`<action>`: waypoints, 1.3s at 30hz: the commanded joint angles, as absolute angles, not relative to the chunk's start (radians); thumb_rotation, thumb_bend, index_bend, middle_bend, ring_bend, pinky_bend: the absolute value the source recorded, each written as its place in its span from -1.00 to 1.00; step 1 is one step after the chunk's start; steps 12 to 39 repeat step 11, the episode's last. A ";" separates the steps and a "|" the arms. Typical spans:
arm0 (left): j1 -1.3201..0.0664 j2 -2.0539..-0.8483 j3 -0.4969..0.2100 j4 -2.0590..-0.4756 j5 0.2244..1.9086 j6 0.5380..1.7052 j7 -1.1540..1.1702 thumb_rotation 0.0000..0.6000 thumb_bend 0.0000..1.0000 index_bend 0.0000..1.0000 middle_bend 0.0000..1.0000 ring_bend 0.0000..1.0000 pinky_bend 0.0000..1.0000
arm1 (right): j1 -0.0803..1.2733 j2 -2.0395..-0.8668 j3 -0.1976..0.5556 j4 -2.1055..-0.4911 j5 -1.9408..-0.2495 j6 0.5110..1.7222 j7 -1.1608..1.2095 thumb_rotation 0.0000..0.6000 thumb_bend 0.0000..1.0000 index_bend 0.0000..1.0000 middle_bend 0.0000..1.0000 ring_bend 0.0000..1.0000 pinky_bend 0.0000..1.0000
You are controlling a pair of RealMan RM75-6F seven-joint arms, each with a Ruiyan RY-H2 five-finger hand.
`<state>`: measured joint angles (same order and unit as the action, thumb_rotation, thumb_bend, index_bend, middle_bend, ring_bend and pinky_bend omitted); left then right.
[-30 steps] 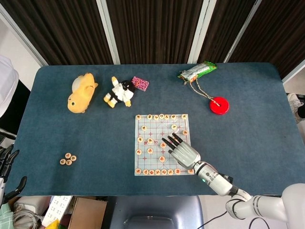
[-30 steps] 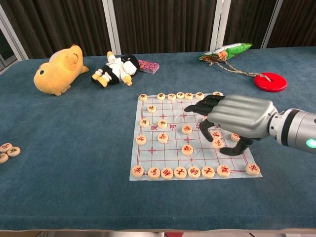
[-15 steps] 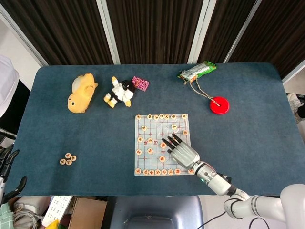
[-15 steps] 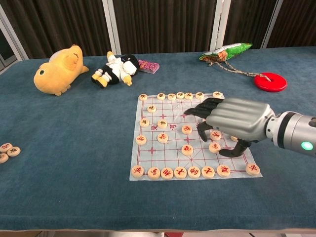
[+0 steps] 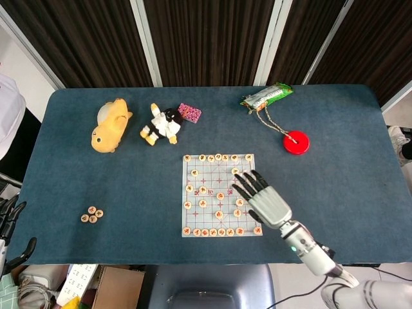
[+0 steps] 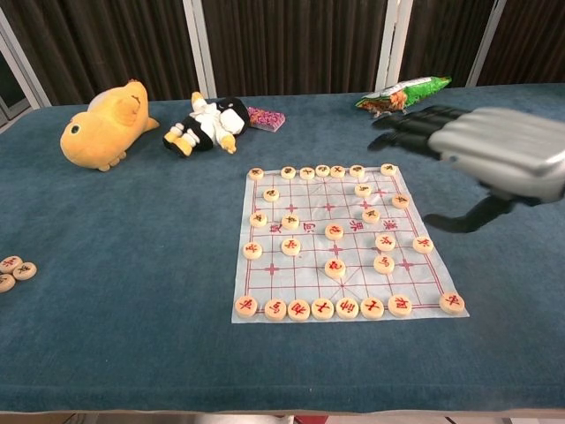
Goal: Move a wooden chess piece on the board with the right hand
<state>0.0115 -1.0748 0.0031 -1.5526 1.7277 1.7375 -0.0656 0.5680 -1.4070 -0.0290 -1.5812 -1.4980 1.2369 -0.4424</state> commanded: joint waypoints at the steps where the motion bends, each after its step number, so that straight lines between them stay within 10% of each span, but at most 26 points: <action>1: 0.017 -1.078 0.007 -1.554 1.738 1.749 -0.055 1.00 -0.27 -1.00 -1.00 -1.00 -0.96 | 0.325 -1.238 -0.129 -1.779 -1.510 1.499 -0.407 1.00 -0.14 -1.00 -1.00 -1.00 -1.00; 8: 0.020 -1.082 0.008 -1.559 1.734 1.747 -0.040 1.00 -0.27 -1.00 -1.00 -1.00 -0.96 | 0.169 -1.203 -0.160 -1.771 -1.558 1.669 -0.355 1.00 -0.18 -1.00 -1.00 -1.00 -1.00; 39: 0.020 -1.082 0.010 -1.562 1.731 1.738 -0.031 1.00 -0.27 -1.00 -1.00 -1.00 -0.96 | 0.165 -1.200 -0.153 -1.766 -1.563 1.640 -0.360 1.00 -0.18 -1.00 -1.00 -1.00 -1.00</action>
